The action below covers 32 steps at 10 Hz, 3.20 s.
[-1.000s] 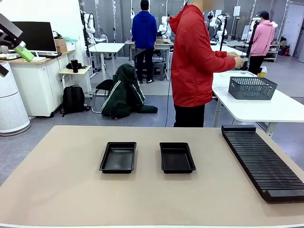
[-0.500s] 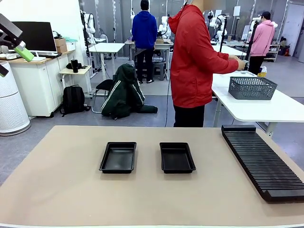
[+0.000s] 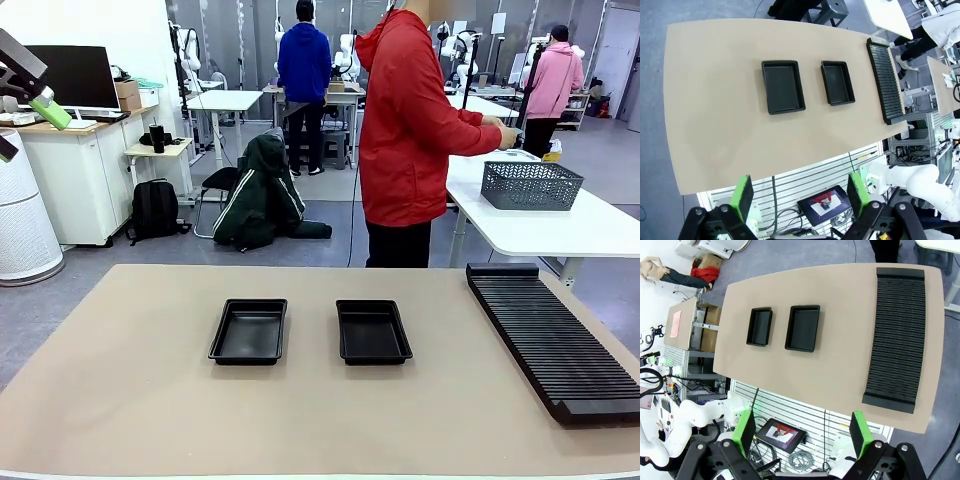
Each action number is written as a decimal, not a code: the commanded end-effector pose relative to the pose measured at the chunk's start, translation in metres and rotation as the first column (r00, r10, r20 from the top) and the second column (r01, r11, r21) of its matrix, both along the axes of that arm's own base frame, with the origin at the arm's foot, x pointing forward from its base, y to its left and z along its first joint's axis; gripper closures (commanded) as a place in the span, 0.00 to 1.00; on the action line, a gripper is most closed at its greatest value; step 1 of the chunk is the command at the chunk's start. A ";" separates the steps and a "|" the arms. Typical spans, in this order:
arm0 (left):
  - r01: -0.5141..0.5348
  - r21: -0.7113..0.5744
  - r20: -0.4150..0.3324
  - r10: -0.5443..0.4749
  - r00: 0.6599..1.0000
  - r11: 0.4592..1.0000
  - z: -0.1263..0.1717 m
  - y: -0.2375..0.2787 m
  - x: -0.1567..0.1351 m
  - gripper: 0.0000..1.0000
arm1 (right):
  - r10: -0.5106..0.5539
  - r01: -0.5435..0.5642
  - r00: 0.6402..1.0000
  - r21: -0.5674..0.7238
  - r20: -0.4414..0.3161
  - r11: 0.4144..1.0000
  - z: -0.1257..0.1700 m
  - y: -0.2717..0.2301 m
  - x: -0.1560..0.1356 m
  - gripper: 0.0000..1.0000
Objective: Inspect and transfer BCBs to ESD trays.
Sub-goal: Pick up the Blank PCB from the PCB Rack and place it in the left ESD tray.
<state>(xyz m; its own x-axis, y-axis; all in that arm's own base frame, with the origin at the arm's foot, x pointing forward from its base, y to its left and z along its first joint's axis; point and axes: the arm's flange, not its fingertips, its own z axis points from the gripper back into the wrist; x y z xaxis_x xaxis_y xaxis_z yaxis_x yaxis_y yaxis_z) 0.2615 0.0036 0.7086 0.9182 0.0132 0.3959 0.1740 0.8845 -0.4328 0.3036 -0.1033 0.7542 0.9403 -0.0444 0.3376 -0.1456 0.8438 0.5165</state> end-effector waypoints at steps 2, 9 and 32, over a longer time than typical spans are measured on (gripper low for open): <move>0.005 -0.005 0.008 -0.005 1.000 1.000 0.000 0.000 0.001 0.00 | 0.010 -0.010 1.000 0.004 0.004 1.000 0.000 0.002 -0.002 0.00; 0.005 -0.005 0.008 -0.005 1.000 1.000 0.000 0.000 0.001 0.00 | 0.010 -0.010 1.000 0.004 0.004 1.000 0.000 0.002 -0.002 0.00; -0.003 -0.011 0.002 0.003 1.000 1.000 0.009 0.000 0.036 0.00 | 0.010 -0.010 1.000 0.004 0.004 1.000 0.000 0.002 -0.002 0.00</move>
